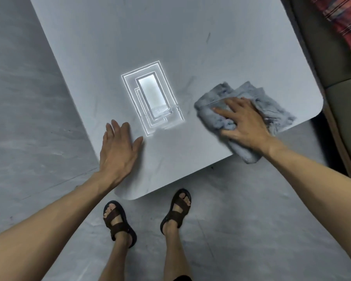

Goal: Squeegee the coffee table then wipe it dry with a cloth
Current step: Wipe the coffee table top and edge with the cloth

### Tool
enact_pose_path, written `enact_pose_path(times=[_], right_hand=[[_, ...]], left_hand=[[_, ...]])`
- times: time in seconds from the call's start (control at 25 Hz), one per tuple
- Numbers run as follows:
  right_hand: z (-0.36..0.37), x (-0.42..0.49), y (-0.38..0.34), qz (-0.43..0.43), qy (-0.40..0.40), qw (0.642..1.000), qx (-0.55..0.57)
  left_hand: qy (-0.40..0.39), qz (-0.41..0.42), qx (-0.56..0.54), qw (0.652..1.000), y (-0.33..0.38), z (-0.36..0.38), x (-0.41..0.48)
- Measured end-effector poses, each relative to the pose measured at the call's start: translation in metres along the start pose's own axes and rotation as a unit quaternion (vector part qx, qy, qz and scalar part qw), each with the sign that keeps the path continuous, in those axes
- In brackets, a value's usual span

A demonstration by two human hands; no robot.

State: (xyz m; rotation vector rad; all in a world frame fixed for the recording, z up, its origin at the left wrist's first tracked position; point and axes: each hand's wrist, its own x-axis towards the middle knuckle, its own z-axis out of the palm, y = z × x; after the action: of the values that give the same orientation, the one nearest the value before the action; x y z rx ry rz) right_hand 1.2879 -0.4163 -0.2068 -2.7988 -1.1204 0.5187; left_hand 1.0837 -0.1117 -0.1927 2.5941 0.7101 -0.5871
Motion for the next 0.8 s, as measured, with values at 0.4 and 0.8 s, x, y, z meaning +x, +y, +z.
enact_pose_path(times=[0.4,0.8], right_hand=[[0.031,-0.009,-0.058,0.486,0.202,0.841,0.129],[0.073,-0.014,-0.271,0.239,0.116,0.957,0.121]], left_hand=[[0.006,-0.008,-0.135,0.991,-0.023,-0.005,0.000],[0.023,-0.006,-0.273,0.962,-0.082,-0.020,-0.019]])
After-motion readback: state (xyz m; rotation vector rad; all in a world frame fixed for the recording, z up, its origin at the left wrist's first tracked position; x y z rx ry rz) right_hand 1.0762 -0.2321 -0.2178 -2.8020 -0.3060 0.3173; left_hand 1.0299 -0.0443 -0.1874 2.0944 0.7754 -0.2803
